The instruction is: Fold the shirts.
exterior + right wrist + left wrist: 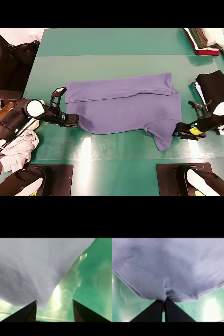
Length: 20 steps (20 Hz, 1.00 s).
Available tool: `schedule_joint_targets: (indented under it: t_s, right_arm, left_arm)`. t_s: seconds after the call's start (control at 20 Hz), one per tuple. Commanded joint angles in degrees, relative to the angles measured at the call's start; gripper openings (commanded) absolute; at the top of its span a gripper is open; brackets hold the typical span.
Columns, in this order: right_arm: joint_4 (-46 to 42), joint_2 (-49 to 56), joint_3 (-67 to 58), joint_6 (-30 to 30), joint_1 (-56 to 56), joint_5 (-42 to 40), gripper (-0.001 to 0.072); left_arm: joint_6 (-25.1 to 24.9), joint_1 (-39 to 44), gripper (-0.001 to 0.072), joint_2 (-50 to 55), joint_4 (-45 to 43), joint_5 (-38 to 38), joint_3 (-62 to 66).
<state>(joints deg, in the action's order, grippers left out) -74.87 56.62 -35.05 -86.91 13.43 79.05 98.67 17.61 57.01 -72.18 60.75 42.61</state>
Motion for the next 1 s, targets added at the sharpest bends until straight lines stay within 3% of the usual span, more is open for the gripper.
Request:
schedule_joint_targets:
  t_s: [0.0,0.05,0.45,0.5,0.55,0.7,0.95]
  right_arm:
    - [1.8,-0.5,3.5,-1.8,-2.0,-6.5,0.0496]
    - [1.8,-0.5,3.6,-2.2,-2.7,-7.7,0.0448]
    - [1.9,2.6,3.6,-3.2,-4.4,-10.9,0.0431]
    - [1.9,3.9,3.5,-3.2,-4.4,-11.0,0.0386]
    - [1.8,4.7,3.5,-3.0,-4.4,-11.0,0.0217]
    - [1.3,2.9,3.5,-2.5,-4.4,-11.0,0.0019]
    - [-1.0,-8.2,-4.1,-2.5,-1.6,-0.5,0.0017]
  left_arm:
    - [-0.2,0.0,0.0032,0.0,0.0,0.4,0.3]
    - [-0.2,0.0,0.0032,0.0,0.0,0.4,0.3]
    - [-0.2,0.0,0.0032,0.0,0.0,1.4,0.3]
    - [-0.2,0.0,0.0032,0.0,0.0,1.7,0.3]
    - [-0.2,0.0,0.0032,0.0,0.0,2.0,0.3]
    - [-1.6,0.0,0.0031,-0.1,0.0,2.6,0.4]
    - [-3.2,0.0,0.0031,-1.2,-1.1,10.3,7.5]
